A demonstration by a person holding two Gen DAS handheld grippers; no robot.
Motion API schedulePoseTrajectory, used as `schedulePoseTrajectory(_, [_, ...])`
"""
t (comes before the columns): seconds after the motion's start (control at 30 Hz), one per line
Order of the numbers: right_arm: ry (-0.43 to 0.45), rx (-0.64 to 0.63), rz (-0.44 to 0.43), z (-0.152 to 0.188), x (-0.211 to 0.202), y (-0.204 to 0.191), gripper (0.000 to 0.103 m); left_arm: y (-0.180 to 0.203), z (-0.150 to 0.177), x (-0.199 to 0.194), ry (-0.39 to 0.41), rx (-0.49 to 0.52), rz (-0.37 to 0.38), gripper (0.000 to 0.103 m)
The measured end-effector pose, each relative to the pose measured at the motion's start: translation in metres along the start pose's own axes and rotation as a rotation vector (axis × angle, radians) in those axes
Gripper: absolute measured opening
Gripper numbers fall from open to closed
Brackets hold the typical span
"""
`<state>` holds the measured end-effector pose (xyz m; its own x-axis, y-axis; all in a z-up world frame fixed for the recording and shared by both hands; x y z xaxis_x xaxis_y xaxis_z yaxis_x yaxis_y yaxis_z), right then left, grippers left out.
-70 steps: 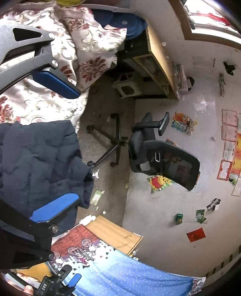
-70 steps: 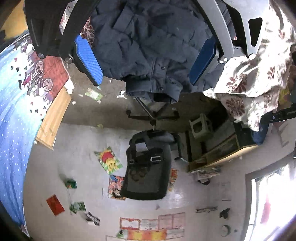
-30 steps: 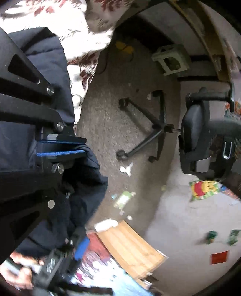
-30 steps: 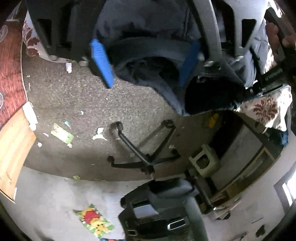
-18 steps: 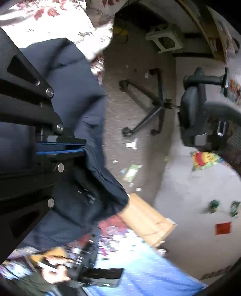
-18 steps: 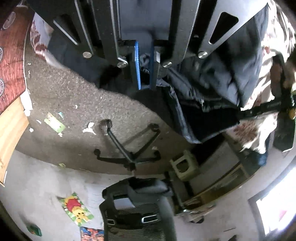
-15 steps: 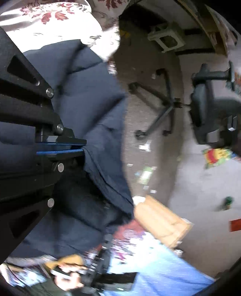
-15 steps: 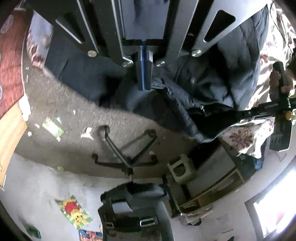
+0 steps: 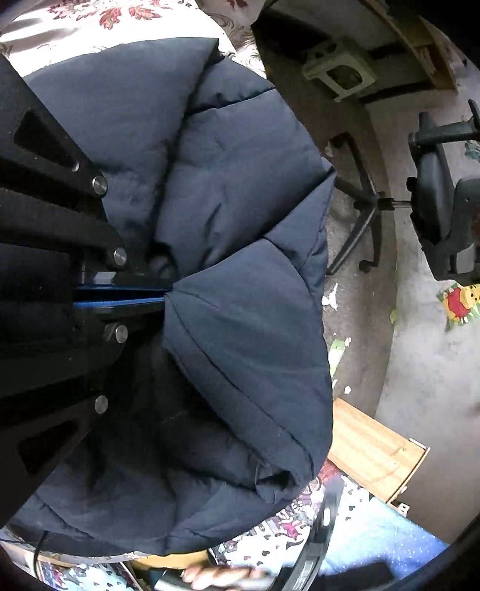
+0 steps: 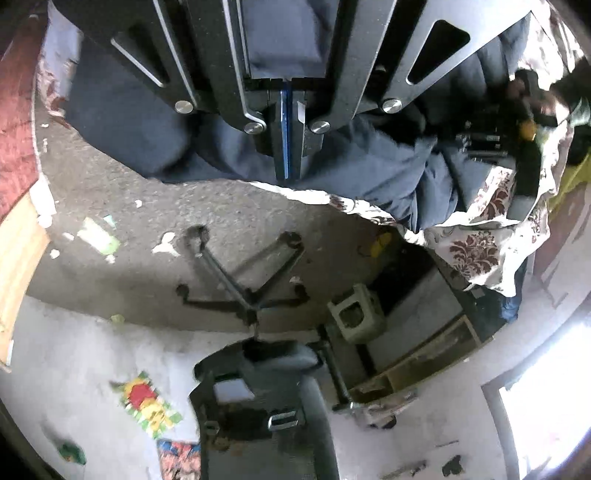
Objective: Fold large clothes
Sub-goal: 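Hold the collar with both tools and fold it over toward the hem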
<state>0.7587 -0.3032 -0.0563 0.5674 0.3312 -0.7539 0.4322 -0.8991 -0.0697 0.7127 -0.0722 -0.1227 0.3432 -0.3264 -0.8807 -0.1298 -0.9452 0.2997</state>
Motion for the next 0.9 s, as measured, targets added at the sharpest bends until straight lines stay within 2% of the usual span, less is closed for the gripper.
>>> schedulePoseTrajectory(0.07, [-0.059, 0.031, -0.066, 0.000, 0.027, -0.005, 0.000, -0.003, -0.001, -0.013, 0.032, -0.010, 0.040, 0.004])
schedulePoseTrajectory(0.1, [-0.095, 0.037, -0.094, 0.004, 0.040, -0.009, 0.000, -0.006, -0.003, -0.027, 0.063, -0.032, 0.090, 0.004])
schedulePoseTrajectory(0.17, [-0.181, -0.005, -0.071, 0.021, 0.057, -0.015, 0.001, -0.007, -0.011, -0.055, 0.148, -0.070, 0.173, 0.004])
schedulePoseTrajectory(0.23, [-0.206, -0.015, -0.085, 0.034, 0.061, -0.018, 0.001, -0.003, -0.022, -0.088, 0.279, -0.069, 0.233, 0.005])
schedulePoseTrajectory(0.27, [-0.214, 0.002, -0.104, 0.039, 0.061, -0.017, 0.001, 0.003, -0.028, -0.094, 0.307, -0.056, 0.238, 0.005])
schedulePoseTrajectory(0.3, [-0.213, 0.018, -0.120, 0.042, 0.061, -0.015, 0.001, 0.011, -0.037, -0.093, 0.300, -0.039, 0.244, 0.005])
schedulePoseTrajectory(0.37, [-0.215, 0.044, -0.140, 0.047, 0.061, -0.011, 0.001, 0.029, -0.047, -0.077, 0.244, -0.016, 0.263, 0.005])
schedulePoseTrajectory(0.43, [-0.219, 0.057, -0.145, 0.053, 0.061, -0.010, 0.001, 0.048, -0.047, -0.043, 0.108, 0.012, 0.269, 0.005])
schedulePoseTrajectory(0.5, [-0.231, 0.047, -0.149, 0.056, 0.058, -0.012, 0.001, 0.061, -0.035, -0.003, -0.048, 0.061, 0.221, 0.005])
schedulePoseTrajectory(0.57, [-0.251, 0.015, -0.142, 0.060, 0.056, -0.010, 0.000, 0.060, -0.020, 0.032, -0.170, 0.119, 0.116, 0.005])
schedulePoseTrajectory(0.63, [-0.293, -0.017, -0.077, 0.066, 0.048, -0.005, 0.000, 0.051, -0.014, 0.048, -0.219, 0.103, 0.067, 0.004])
schedulePoseTrajectory(0.7, [-0.323, -0.028, -0.008, 0.069, 0.042, 0.004, 0.000, 0.038, -0.020, 0.057, -0.263, -0.002, 0.107, 0.004])
schedulePoseTrajectory(0.77, [-0.345, -0.014, 0.022, 0.074, 0.044, 0.010, 0.000, 0.031, -0.023, 0.065, -0.295, -0.063, 0.129, 0.004])
schedulePoseTrajectory(0.83, [-0.371, 0.030, 0.018, 0.080, 0.057, 0.014, 0.000, 0.030, -0.019, 0.074, -0.303, -0.069, 0.114, 0.004])
schedulePoseTrajectory(0.9, [-0.375, 0.026, 0.046, 0.086, 0.074, 0.012, 0.000, 0.032, -0.010, 0.075, -0.273, -0.031, 0.079, 0.004])
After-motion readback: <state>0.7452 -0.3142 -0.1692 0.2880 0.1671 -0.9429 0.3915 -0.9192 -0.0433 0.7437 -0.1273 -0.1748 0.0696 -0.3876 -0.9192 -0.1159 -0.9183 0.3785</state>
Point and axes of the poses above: each gripper's, at about its wrist camera, not at the fingertips, and x roughly the way its jaws point, y to its right, z to its underside, the point moved 5 cm from there along x, roughly the way its jaws point, and after that the axes turned 14 degrees about -x, right-handed, at the moved point
